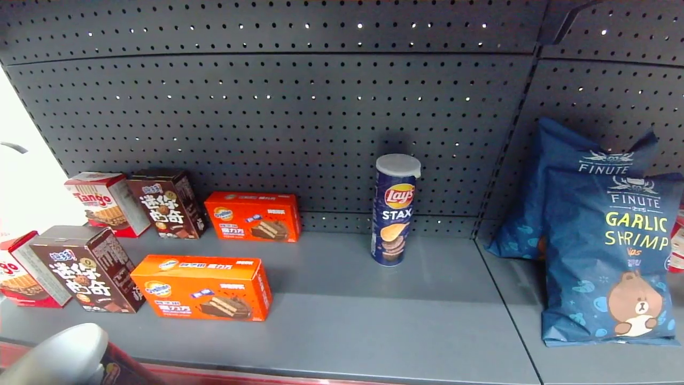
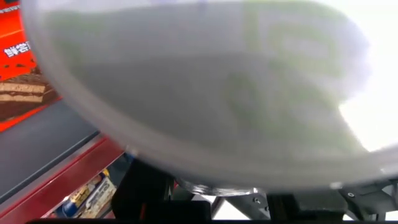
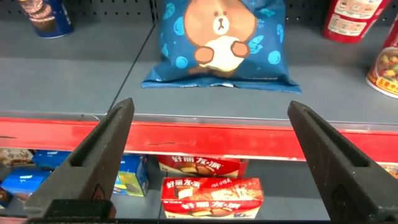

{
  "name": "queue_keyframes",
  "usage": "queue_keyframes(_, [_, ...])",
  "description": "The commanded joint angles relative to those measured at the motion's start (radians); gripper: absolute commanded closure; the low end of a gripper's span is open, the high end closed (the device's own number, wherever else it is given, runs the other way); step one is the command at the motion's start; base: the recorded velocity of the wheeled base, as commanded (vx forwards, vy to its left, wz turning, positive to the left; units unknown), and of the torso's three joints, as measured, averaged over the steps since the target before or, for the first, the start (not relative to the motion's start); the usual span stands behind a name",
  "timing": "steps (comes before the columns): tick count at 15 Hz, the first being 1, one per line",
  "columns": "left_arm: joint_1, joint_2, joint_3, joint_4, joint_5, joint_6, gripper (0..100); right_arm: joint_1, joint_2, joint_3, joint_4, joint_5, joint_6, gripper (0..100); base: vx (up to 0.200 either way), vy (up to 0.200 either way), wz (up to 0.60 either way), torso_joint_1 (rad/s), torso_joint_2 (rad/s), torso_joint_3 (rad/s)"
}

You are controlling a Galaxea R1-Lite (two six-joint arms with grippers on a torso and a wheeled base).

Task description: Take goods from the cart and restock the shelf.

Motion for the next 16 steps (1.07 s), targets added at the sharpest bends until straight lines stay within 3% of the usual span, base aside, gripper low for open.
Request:
queue_keyframes(1, [0.0,-0.004,0.006,-0.001,0.001,-0.002,100,0.001,0.0,0.0,-0.001,0.0,0.0,0,0.0,0.0,-0.6,0.002,0.01,0.002])
queue_keyframes(10, [0.006,-0.003,-0.009,-0.007,0.001,0.0,100,0.022,0.074,-0.003,-0.001,0.018,0.019,0,0.0,0.0,0.0,0.0,0.0,0.0])
queue_keyframes(11, [0.006,-0.003,-0.023,-0.001,0.004,0.0,100,0.054,0.098,-0.078,-0.007,0.057,0.033,0,0.0,0.0,0.0,0.0,0.0,0.0])
queue_keyframes(12, [0.005,-0.001,-0.032,-0.001,0.014,-0.002,100,0.093,0.307,-0.299,-0.008,0.074,0.128,0,0.0,0.0,0.0,0.0,0.0,0.0])
queue_keyframes(13, [0.005,0.02,-0.034,-0.001,0.012,-0.002,100,0.11,0.462,-0.411,-0.021,0.083,0.187,0,0.0,0.0,0.0,0.0,0.0,0.0])
queue_keyframes(16, [0.0,0.066,-0.034,-0.011,0.011,0.001,100,0.222,0.597,-0.477,-0.065,0.189,0.057,0,0.0,0.0,0.0,0.0,0.0,0.0])
